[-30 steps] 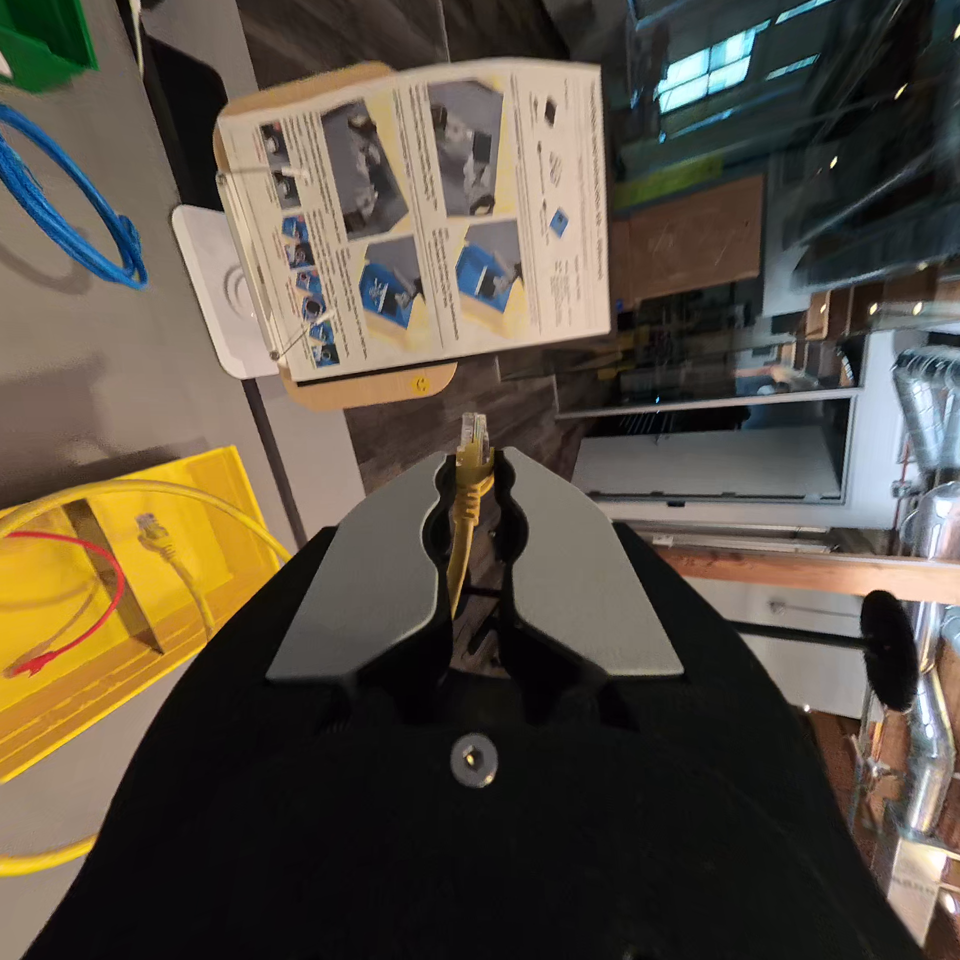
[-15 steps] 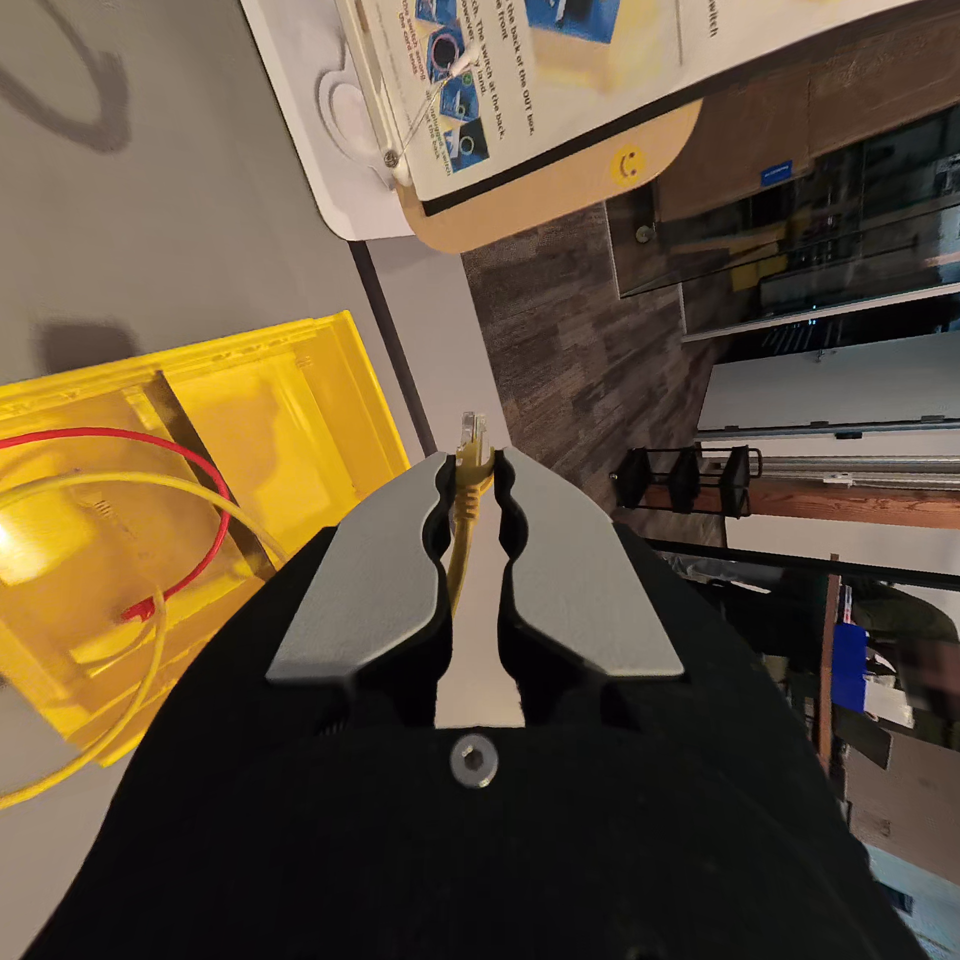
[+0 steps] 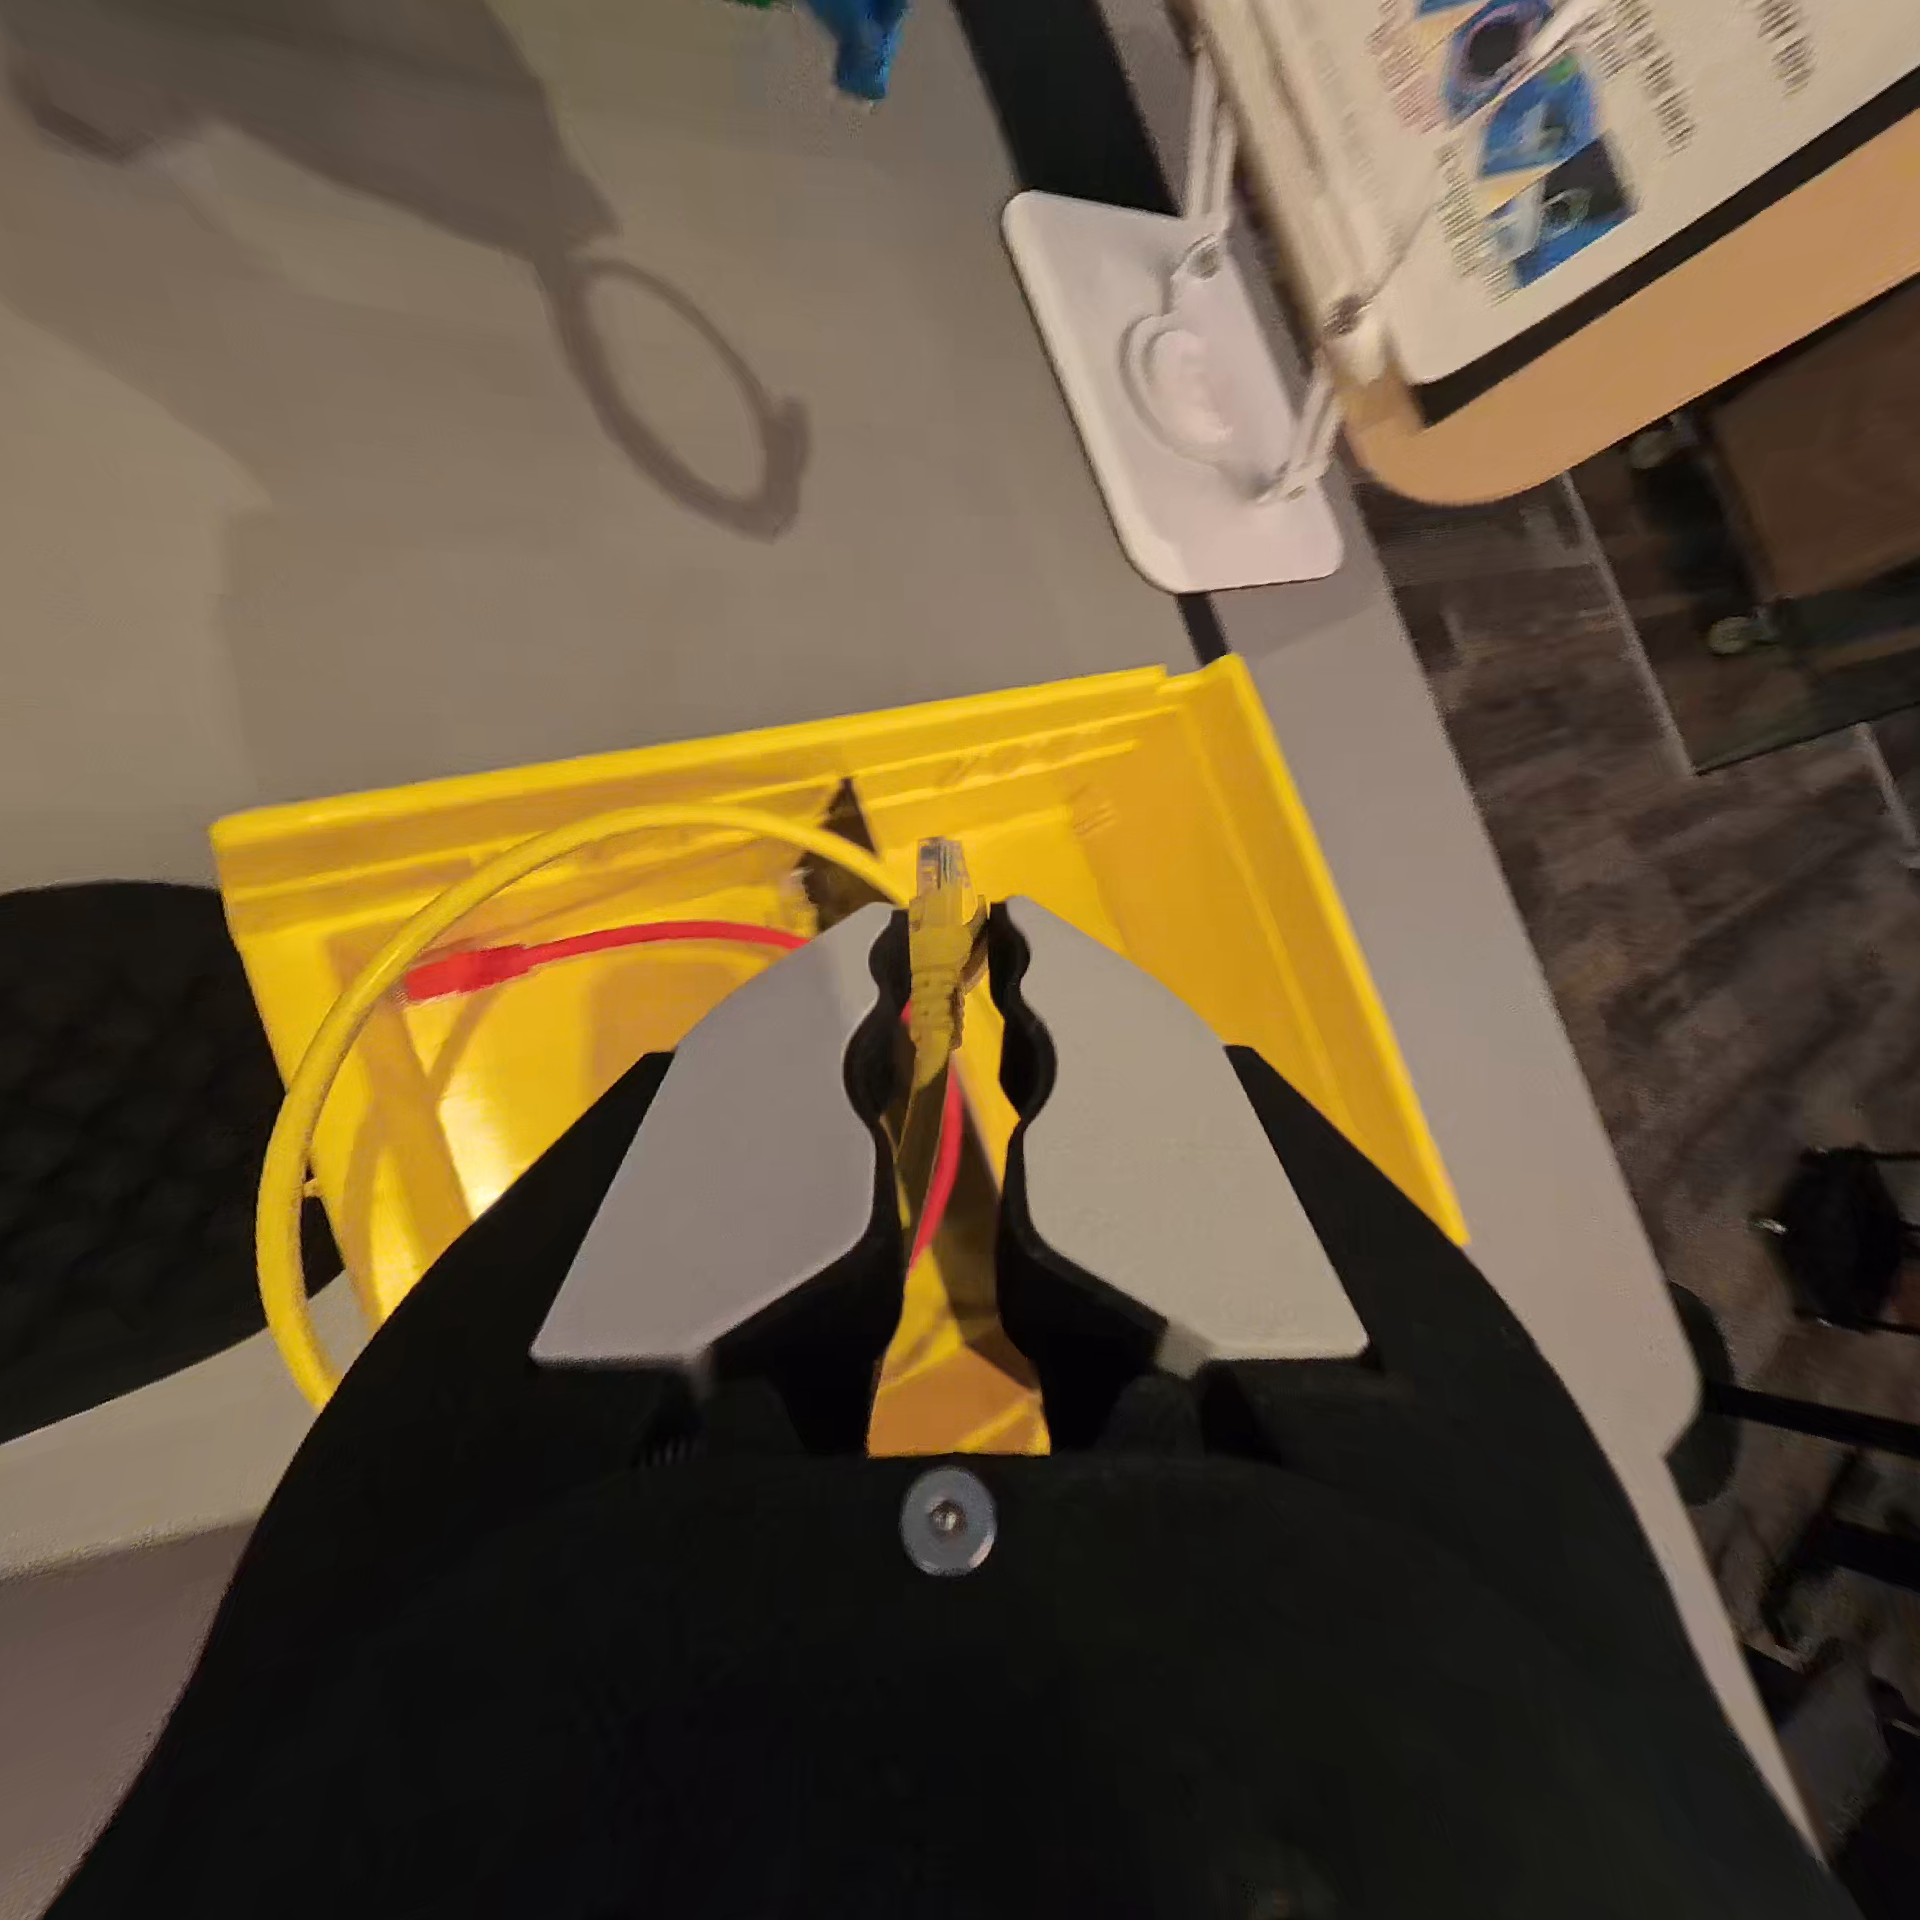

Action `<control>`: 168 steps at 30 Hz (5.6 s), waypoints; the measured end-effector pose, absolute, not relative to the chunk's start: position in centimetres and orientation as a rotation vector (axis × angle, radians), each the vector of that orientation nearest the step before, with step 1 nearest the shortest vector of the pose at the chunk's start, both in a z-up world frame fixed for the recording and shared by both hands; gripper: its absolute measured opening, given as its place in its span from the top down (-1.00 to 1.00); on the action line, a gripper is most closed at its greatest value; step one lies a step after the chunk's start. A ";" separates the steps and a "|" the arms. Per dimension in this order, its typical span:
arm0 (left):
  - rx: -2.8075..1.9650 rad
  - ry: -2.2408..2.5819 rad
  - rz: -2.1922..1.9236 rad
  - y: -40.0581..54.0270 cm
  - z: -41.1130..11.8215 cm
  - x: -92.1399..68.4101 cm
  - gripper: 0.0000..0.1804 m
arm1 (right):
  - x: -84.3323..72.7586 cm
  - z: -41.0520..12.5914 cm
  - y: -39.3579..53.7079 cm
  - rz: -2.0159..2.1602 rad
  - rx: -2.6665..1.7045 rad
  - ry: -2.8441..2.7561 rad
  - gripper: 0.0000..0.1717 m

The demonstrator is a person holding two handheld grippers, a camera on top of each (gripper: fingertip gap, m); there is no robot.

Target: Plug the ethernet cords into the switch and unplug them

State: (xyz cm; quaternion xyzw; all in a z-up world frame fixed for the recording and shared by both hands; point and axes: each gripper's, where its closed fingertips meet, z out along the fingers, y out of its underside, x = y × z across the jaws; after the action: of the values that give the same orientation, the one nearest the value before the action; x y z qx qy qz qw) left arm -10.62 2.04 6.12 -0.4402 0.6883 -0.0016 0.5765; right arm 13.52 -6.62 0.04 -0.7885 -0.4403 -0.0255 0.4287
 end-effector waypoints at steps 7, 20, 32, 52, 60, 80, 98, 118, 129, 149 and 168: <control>-1.025 1.617 0.008 1.8 6.1 -10.5 0.71 | 10.4 -4.9 -9.5 0.103 -2.035 -1.083 0.81; -1.010 1.637 0.016 1.2 6.0 -10.2 0.71 | 11.8 -5.4 -9.4 0.136 -2.107 -0.801 0.80; -1.011 1.659 0.022 1.0 5.6 -10.0 0.71 | 12.7 -7.3 -10.1 0.195 -2.340 -0.851 0.42; -1.015 1.677 0.022 1.0 5.0 -9.6 0.71 | 9.5 -10.0 -19.8 -0.222 -2.069 -1.164 0.53; -1.011 1.695 0.040 0.8 4.6 -9.3 0.71 | 9.7 -9.4 -19.2 -0.186 -2.114 -1.141 0.91; -0.999 1.702 0.037 0.4 4.7 -9.3 0.71 | 11.7 -0.9 -12.9 0.111 -2.135 -1.174 0.91; -0.988 1.713 0.050 0.1 4.5 -9.0 0.71 | 16.8 -2.4 -9.3 1.178 -2.359 -0.385 0.92; -0.978 1.747 0.065 0.0 3.6 -8.4 0.71 | 14.5 -2.6 -5.5 0.730 -2.091 -0.927 0.92; -0.983 1.776 0.076 -0.1 2.6 -7.8 0.71 | 14.0 -9.3 -7.2 0.555 -2.463 -1.219 0.91; -0.885 1.689 -0.100 -1.3 5.3 -7.9 0.71 | 11.5 4.9 -6.0 -0.085 -1.915 -1.040 0.41; -0.700 1.623 0.000 -1.2 7.2 -8.9 0.71 | -9.3 8.7 -2.8 -0.533 -1.202 -1.467 0.72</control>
State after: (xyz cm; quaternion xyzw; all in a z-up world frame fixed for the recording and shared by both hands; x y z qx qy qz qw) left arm -8.88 -1.15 7.16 -0.3063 0.7097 -0.0002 0.6344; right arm -9.31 -2.81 8.69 -0.5083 -0.6205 -0.2256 0.5528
